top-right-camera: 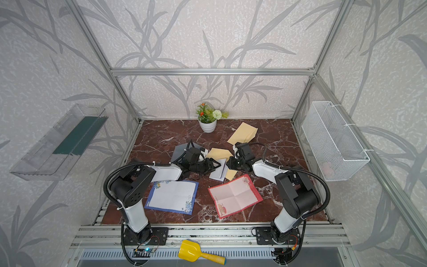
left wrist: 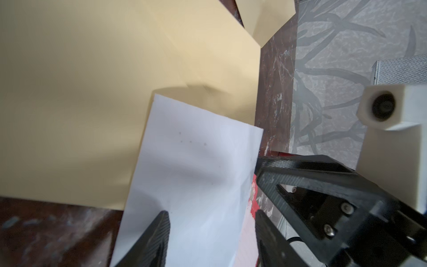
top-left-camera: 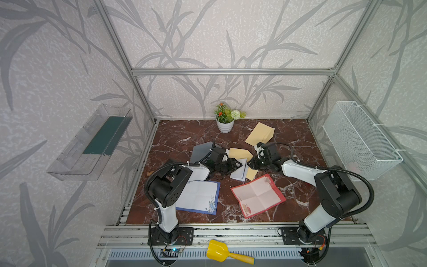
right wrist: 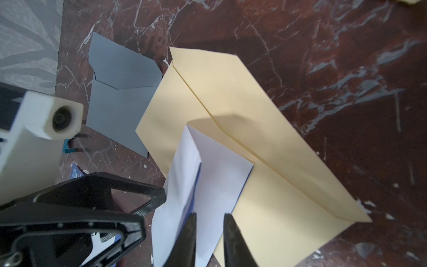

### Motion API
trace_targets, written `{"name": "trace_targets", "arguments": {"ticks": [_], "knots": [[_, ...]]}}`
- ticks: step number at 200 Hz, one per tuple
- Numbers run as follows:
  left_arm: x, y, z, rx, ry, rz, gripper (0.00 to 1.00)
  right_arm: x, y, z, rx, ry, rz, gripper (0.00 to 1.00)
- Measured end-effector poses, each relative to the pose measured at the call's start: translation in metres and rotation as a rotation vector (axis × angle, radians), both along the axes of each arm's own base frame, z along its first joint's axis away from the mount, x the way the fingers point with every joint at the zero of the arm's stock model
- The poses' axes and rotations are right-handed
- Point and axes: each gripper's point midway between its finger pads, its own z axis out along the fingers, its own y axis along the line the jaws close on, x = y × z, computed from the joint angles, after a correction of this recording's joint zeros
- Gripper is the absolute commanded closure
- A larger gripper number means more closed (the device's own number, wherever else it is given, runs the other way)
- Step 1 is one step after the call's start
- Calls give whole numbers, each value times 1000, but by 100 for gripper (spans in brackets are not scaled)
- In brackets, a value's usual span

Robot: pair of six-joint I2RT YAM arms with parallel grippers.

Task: Fold the letter paper in half and place it into the envelope
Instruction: Fold the letter paper into the envelope.

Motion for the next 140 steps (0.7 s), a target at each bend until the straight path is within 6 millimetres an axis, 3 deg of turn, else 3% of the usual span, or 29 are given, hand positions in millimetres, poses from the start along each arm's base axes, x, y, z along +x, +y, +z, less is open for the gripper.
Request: {"name": "trace_targets", "arguments": {"ticks": [68, 140], "knots": [[-1, 8, -12, 51, 31, 32, 41, -5, -10, 29, 16, -41, -14, 77], [0, 9, -15, 55, 39, 45, 41, -12, 11, -12, -24, 63, 43, 77]]}}
